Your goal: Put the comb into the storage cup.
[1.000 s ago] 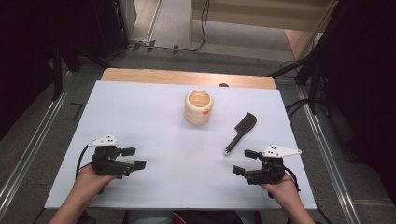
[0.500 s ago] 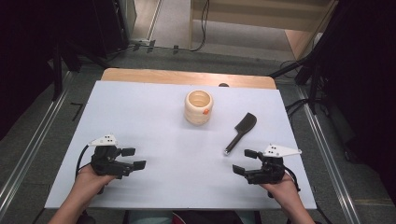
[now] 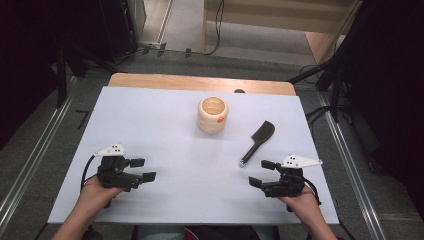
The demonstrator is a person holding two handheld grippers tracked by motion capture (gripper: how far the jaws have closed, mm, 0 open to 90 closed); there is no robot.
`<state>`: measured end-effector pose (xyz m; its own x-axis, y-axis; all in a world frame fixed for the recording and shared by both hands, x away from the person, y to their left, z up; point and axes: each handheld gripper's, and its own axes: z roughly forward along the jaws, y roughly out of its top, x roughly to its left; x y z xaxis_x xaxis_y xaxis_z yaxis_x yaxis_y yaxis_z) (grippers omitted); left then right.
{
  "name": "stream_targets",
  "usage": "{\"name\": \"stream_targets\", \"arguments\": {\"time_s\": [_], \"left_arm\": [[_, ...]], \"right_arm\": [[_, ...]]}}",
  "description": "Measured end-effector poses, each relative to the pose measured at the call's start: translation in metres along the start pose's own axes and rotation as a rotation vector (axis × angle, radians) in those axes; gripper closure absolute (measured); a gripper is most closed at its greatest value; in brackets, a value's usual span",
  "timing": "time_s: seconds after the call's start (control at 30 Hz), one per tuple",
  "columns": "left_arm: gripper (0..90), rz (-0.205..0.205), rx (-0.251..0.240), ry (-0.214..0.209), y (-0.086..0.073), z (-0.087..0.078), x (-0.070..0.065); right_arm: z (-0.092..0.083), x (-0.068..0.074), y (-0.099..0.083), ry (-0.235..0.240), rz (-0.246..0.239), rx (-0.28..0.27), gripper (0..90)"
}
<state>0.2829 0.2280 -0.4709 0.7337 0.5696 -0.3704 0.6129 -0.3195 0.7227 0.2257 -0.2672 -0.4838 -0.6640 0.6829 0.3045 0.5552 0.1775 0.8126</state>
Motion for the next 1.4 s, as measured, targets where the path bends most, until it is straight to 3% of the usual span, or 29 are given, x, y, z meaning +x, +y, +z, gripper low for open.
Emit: {"name": "stream_targets", "arguments": {"time_s": [0.8,1.13,1.4], "left_arm": [[19.4,-0.002,0.007,0.001,0.0,0.001,0.0],[19.5,-0.002,0.01,0.002,0.0,0.001,0.0],[19.4,0.001,0.011,0.001,0.0,0.002,0.0]], "right_arm": [[0.0,-0.001,0.0,-0.007,0.005,-0.009,12.0],[0.004,-0.005,0.004,-0.058,0.045,-0.027,11.9],[0.004,-0.014,0.013,-0.141,0.055,-0.08,12.0]]}}
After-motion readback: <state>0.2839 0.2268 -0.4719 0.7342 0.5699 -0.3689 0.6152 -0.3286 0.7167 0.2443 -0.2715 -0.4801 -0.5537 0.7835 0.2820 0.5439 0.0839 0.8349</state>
